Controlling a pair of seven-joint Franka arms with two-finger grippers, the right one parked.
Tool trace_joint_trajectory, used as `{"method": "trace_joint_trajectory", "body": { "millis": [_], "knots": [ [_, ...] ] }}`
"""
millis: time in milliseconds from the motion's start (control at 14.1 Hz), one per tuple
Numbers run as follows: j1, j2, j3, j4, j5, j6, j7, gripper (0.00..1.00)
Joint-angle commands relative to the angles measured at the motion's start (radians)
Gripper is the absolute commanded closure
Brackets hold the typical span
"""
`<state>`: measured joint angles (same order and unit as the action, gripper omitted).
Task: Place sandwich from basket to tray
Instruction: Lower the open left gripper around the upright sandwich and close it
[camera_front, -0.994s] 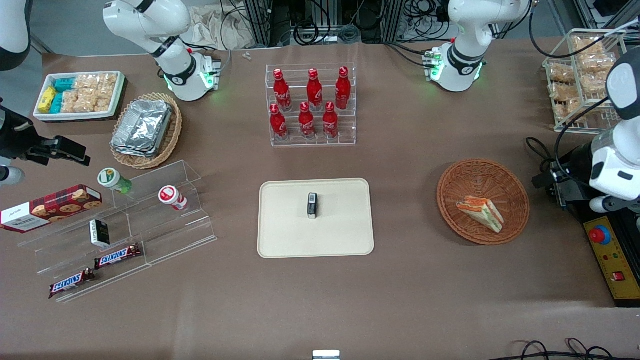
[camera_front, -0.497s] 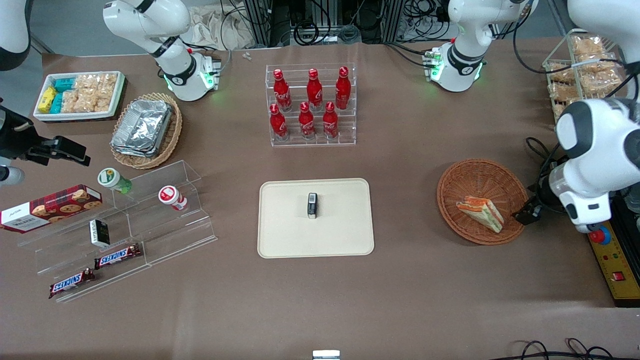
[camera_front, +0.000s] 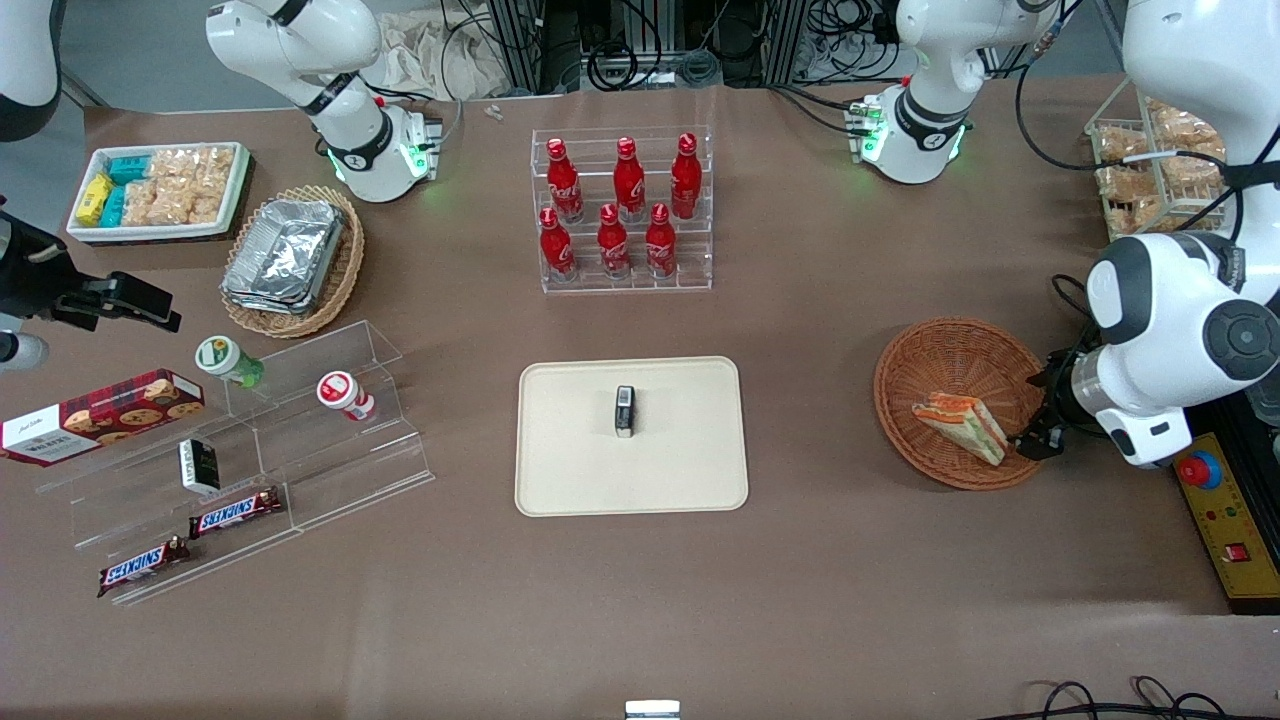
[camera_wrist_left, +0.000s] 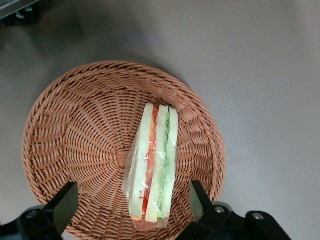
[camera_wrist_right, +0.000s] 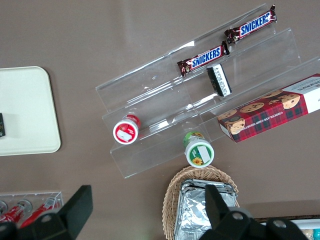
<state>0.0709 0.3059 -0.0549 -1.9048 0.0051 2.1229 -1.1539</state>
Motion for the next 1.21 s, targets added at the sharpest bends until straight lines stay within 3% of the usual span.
{"method": "trace_joint_trajectory", "body": {
  "millis": [0, 1135],
  "knots": [
    [0.001, 0.022, -0.006, -0.010, -0.007, 0.026, -0.059, 0.01],
    [-0.077, 0.035, -0.013, -0.169, 0.001, 0.282, -0.141, 0.01]
  ]
}}
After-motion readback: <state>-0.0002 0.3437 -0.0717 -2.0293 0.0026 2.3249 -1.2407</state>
